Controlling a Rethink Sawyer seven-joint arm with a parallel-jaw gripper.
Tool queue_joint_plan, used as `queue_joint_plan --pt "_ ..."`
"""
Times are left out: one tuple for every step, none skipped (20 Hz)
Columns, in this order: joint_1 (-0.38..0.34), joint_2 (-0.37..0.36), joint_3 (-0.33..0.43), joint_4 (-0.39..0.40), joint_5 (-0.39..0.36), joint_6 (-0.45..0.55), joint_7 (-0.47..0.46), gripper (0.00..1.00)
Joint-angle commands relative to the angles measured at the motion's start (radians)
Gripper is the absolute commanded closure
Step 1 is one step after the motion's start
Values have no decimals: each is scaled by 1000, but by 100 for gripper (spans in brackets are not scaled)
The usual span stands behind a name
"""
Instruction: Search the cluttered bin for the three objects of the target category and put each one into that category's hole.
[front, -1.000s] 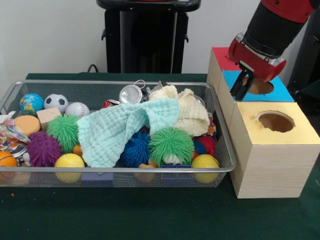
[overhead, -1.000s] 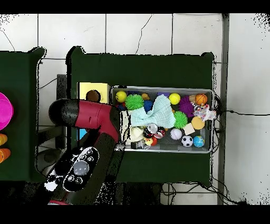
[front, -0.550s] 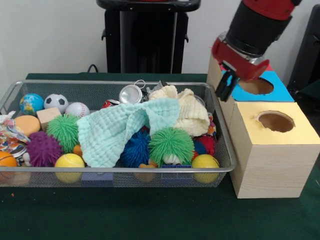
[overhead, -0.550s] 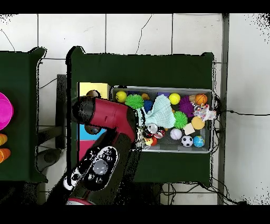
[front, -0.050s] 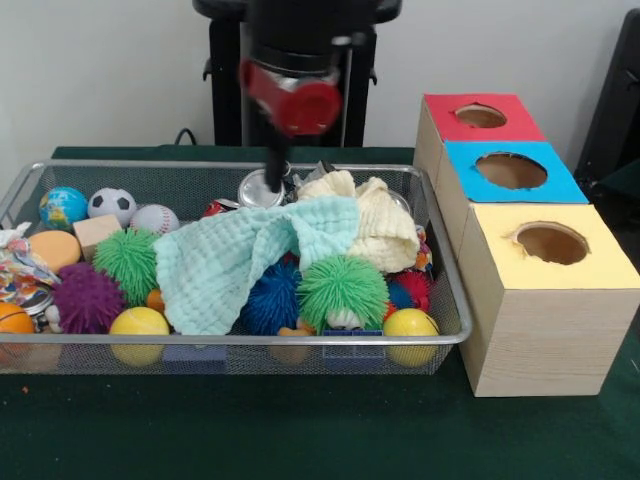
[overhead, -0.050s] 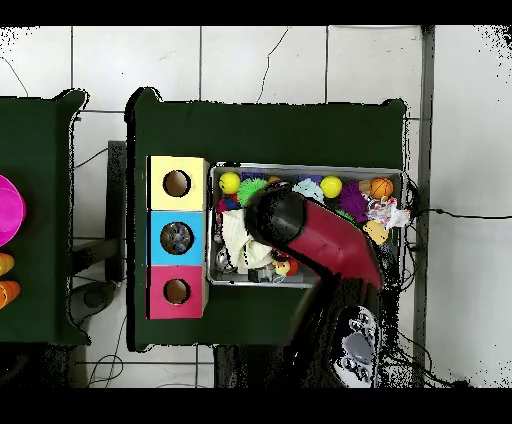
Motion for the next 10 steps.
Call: queue_joint_plan --pt "-243 -114 301 247 -194 -76 -424 100" --pt "-264 -111 314 245 -231 -91 -419 100" --pt "-287 -106 330 244 -262 -101 -416 100" --pt "-303 -100 345 239 -289 -107 -410 100" --pt "-319 -93 359 235 -317 -114 -403 100" --pt "-327 -88 367 226 -339 -111 -393 100" --pt "-328 -85 371 216 -362 -103 -382 100" --pt "-331 -81 374 203 -384 -97 -372 100" --pt "-331 -78 377 195 -405 -95 -363 100" --pt "-332 -75 380 187 -426 -94 -353 100"
